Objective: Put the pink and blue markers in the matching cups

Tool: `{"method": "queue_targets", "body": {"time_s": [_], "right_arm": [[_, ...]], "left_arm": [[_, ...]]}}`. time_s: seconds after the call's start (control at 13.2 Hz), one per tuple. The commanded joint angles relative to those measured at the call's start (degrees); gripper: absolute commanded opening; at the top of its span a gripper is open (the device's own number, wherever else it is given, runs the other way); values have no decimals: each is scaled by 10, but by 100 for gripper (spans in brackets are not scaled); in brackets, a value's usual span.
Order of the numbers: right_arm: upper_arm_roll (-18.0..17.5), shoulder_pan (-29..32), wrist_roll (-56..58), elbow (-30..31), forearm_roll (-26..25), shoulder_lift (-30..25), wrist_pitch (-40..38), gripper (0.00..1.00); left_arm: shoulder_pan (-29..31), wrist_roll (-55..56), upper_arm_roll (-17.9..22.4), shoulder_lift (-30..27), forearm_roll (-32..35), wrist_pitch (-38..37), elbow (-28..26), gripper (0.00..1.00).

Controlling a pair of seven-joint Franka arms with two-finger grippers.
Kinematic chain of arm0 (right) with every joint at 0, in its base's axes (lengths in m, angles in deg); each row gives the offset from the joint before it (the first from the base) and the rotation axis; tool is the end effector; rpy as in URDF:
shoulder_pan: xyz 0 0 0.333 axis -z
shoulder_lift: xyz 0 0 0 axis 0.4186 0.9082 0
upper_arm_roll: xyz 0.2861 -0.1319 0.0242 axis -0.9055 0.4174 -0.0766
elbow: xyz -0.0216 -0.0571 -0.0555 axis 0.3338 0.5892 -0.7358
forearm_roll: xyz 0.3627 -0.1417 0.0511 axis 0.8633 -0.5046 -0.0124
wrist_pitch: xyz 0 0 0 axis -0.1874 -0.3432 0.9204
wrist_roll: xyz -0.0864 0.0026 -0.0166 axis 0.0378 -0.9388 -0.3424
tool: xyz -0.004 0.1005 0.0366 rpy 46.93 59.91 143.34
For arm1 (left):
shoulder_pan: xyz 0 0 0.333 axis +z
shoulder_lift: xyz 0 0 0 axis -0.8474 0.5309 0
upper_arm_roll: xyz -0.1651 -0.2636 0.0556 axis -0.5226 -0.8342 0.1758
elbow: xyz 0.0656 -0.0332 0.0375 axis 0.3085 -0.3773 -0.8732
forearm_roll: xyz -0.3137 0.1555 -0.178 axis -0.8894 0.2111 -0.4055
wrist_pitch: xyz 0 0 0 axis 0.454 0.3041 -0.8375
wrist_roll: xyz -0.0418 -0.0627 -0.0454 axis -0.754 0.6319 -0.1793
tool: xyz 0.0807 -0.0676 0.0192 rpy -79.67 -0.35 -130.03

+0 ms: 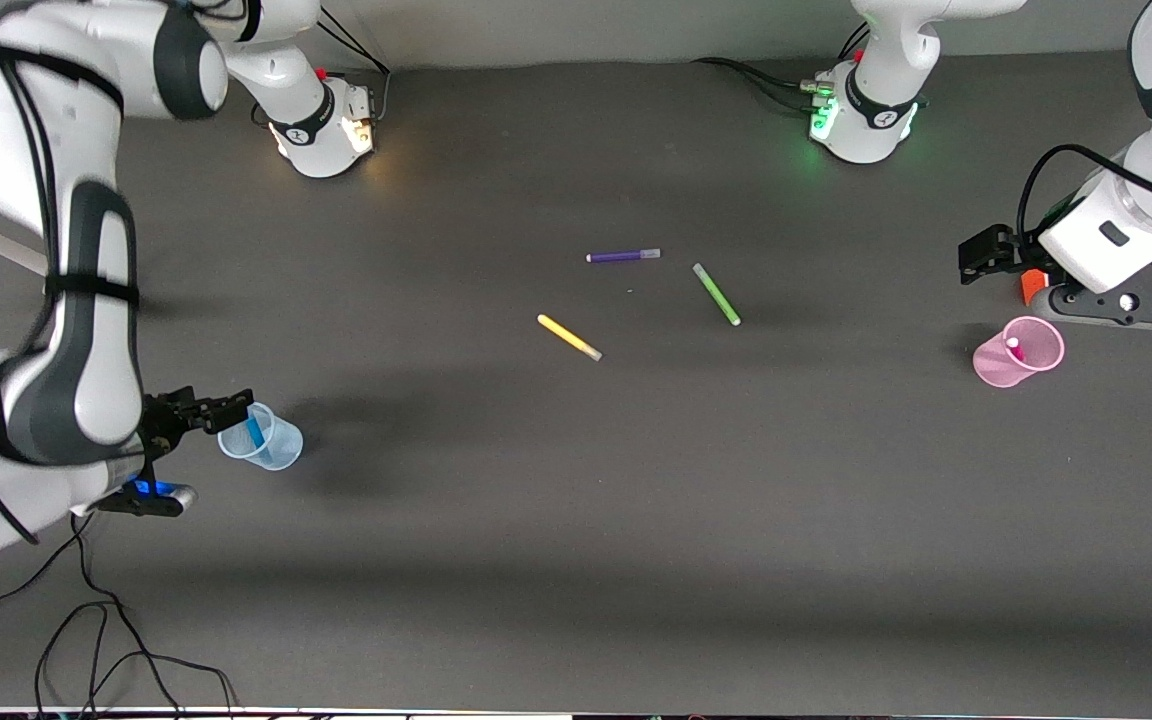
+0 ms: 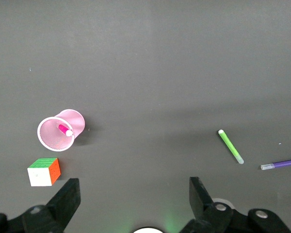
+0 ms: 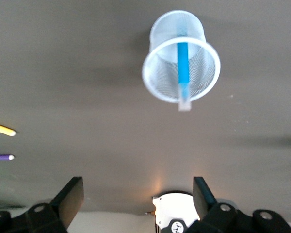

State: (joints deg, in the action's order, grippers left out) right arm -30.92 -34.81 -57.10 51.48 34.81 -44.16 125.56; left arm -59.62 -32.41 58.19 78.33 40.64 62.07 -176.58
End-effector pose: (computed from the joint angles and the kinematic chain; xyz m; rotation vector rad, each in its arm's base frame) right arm 0.6771 0.0182 0.3995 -2.9298 0.1388 0.8611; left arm 0.5373 -0.0573 0.5655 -3.1268 0.1744 0.1853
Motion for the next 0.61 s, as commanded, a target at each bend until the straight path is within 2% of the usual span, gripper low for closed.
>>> {"method": "queue_targets", "body": {"time_s": [0.0,0.3,0.53], "right_arm": [[4,-3,-26,55,-11,-83,25,100],[6,-51,-58,229,-75,-240,168,100],[7,-70,-84,313,-85,-321,247,100]], "left_arm": [[-8,0,5,4,10,-11,12,99],[-8,0,5,4,10,-10,13,99],[-8,0,5,4,10,-10,13,99]]}}
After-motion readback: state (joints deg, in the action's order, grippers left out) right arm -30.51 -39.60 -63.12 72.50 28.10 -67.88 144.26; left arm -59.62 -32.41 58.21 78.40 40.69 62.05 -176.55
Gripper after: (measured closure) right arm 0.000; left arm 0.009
